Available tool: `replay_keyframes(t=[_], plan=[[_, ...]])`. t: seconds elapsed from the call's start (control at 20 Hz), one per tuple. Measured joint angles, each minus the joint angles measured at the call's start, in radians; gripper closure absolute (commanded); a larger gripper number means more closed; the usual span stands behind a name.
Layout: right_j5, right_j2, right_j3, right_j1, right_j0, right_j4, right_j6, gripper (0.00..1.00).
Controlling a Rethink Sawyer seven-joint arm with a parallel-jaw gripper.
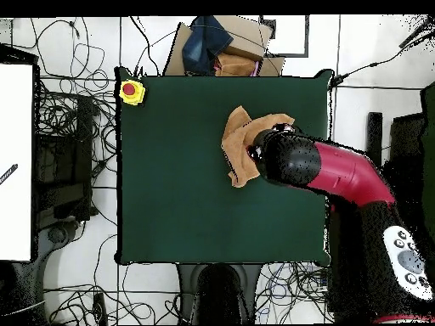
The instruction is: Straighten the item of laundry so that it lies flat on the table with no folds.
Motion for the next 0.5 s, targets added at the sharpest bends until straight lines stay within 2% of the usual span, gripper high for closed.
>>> replay_keyframes(t=[0.5], plan=[[-0.004,-0.005,0.007,0.025,0.008,0.0,0.0,1.0]])
